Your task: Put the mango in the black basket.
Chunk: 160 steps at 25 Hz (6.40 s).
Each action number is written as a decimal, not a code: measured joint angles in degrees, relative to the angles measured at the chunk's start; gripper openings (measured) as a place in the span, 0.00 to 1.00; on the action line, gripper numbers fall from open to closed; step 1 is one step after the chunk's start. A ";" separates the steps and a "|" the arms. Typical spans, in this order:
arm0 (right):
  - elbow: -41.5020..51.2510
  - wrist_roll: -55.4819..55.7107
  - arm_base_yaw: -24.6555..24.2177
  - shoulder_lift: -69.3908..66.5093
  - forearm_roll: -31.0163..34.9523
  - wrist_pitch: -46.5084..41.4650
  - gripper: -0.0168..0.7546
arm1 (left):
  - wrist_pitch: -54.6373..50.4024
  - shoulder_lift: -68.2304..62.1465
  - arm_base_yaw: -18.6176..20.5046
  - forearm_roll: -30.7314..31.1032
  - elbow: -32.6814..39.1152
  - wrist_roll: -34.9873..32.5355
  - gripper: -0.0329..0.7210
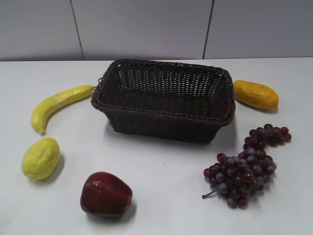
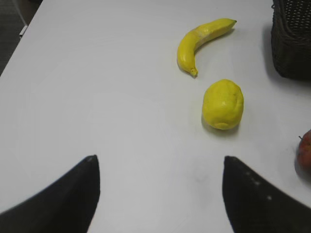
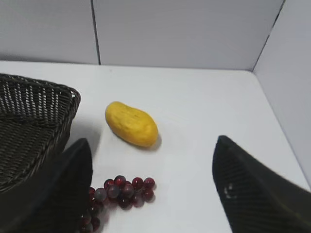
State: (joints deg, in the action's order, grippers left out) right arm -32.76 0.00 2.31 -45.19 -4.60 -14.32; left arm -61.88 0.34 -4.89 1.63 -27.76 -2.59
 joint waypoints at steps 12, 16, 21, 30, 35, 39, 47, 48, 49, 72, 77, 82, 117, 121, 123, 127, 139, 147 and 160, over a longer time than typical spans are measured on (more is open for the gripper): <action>-42.66 -7.81 0.00 -50.14 -0.19 -29.50 0.89 | 0.00 0.00 0.00 0.00 0.00 0.00 0.83; -56.29 -15.15 0.00 -61.73 0.38 -38.40 0.89 | 0.00 0.00 0.00 0.00 0.00 0.00 0.83; -63.46 -30.97 0.00 -70.30 4.60 -39.35 0.88 | 0.00 0.00 0.00 0.00 0.00 0.00 0.83; -63.63 -44.24 0.00 -80.99 8.50 -32.64 0.88 | 0.00 0.00 0.00 0.00 0.00 0.00 0.83; -63.83 -45.42 0.00 -84.59 9.32 -27.48 0.88 | 0.00 0.00 0.00 0.00 0.00 0.00 0.83; -63.93 -45.82 0.00 -87.02 10.53 -26.96 0.88 | 0.00 0.00 0.00 0.00 0.00 0.00 0.83; -64.11 -45.35 0.00 -86.02 14.02 -28.88 0.77 | 0.00 0.00 0.00 0.00 0.00 0.00 0.83; -64.11 -44.71 0.00 -85.14 14.04 -29.54 0.77 | 0.00 0.00 0.00 0.00 0.00 0.00 0.83; -64.11 -43.90 0.00 -83.68 14.09 -30.11 0.77 | 0.00 0.00 0.00 0.00 0.00 0.00 0.83; -64.03 -38.08 15.21 -59.26 24.30 -38.29 0.77 | 0.00 0.00 0.00 0.00 0.00 0.00 0.83; -64.03 -38.06 20.17 -68.71 24.30 -37.85 0.77 | 0.00 0.00 0.00 0.00 0.00 0.00 0.83; -63.90 -38.01 21.41 -77.82 22.05 -33.98 0.77 | 0.00 0.00 0.00 0.00 0.00 0.00 0.83; -54.50 -2.83 21.48 -26.45 1.08 -55.06 0.79 | 0.00 0.00 0.00 0.00 0.06 0.00 0.83; -42.48 -1.95 21.48 -14.77 0.87 -55.13 0.79 | 0.00 0.00 0.00 0.00 0.06 0.00 0.83; -35.88 -1.89 21.48 -8.31 0.72 -55.20 0.79 | 0.00 0.00 0.00 0.00 0.06 0.00 0.83; -23.86 -1.82 21.48 3.72 0.66 -55.33 0.79 | 0.00 0.00 0.00 0.00 0.06 0.00 0.83; 2.66 -1.82 21.48 28.45 0.24 -47.77 0.79 | 0.00 0.00 0.00 0.00 0.06 0.00 0.83; 3.81 -1.82 21.48 28.97 0.81 -45.94 0.79 | 0.00 0.00 0.00 0.00 0.06 0.00 0.83; 3.81 -1.82 18.82 32.97 0.91 -45.79 0.79 | 0.00 0.00 0.00 0.00 0.06 0.00 0.83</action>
State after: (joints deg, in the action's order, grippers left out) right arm -28.95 -1.82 21.13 -12.22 -3.69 -60.11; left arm -61.88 0.34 -4.89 1.63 -27.69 -2.59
